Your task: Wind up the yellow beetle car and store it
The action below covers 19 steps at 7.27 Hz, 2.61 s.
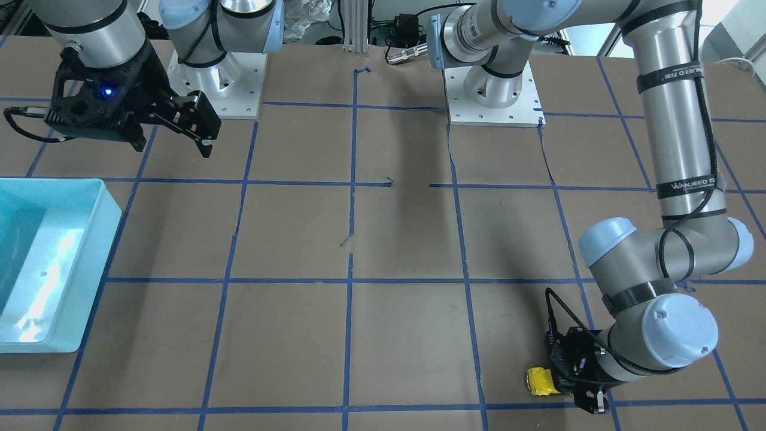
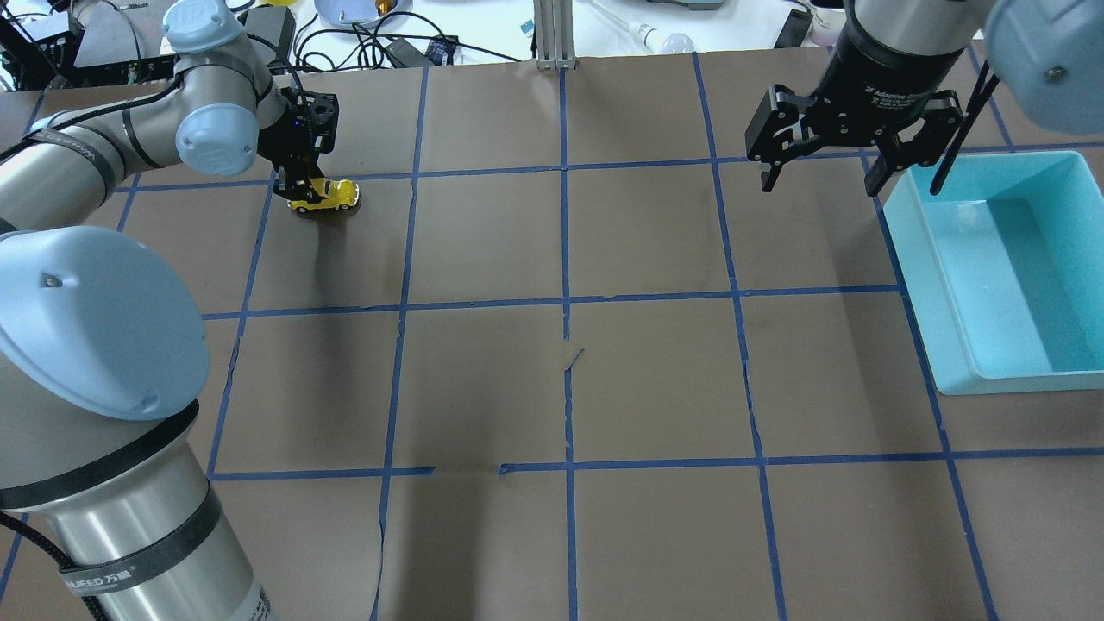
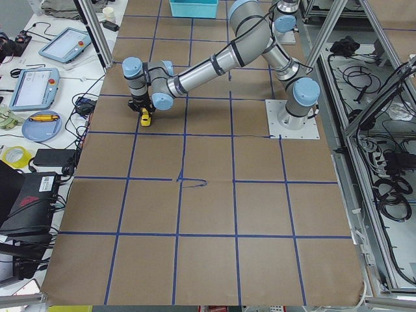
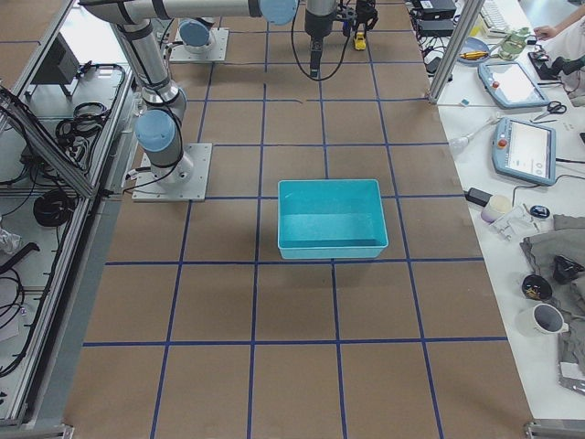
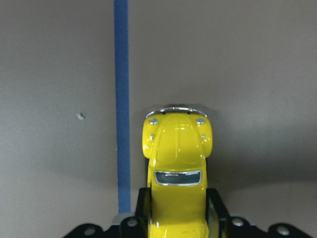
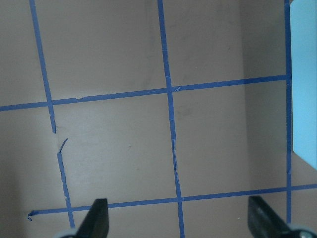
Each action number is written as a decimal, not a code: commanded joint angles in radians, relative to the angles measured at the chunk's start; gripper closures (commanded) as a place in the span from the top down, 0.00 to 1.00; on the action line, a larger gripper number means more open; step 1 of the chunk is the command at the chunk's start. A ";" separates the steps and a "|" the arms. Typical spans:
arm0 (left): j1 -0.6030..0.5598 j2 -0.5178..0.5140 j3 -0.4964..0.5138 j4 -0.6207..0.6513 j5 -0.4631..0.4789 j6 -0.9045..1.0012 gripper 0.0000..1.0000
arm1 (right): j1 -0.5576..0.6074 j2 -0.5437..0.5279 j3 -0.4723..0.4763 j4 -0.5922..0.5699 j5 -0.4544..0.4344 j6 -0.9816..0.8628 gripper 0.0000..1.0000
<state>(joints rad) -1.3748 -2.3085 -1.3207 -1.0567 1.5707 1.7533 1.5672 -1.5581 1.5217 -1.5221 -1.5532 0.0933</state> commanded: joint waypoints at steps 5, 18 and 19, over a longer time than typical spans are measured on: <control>0.010 0.006 0.000 -0.005 -0.003 -0.002 0.37 | -0.001 -0.005 -0.011 -0.001 -0.004 -0.004 1.00; 0.010 0.027 0.001 -0.014 -0.003 -0.018 0.97 | -0.004 -0.005 -0.005 -0.010 -0.015 -0.006 1.00; 0.008 0.032 0.000 -0.016 0.000 -0.024 0.97 | -0.003 -0.005 -0.006 -0.010 -0.015 -0.004 1.00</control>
<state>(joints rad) -1.3655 -2.2817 -1.3195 -1.0691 1.5684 1.7341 1.5643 -1.5631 1.5157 -1.5323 -1.5666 0.0878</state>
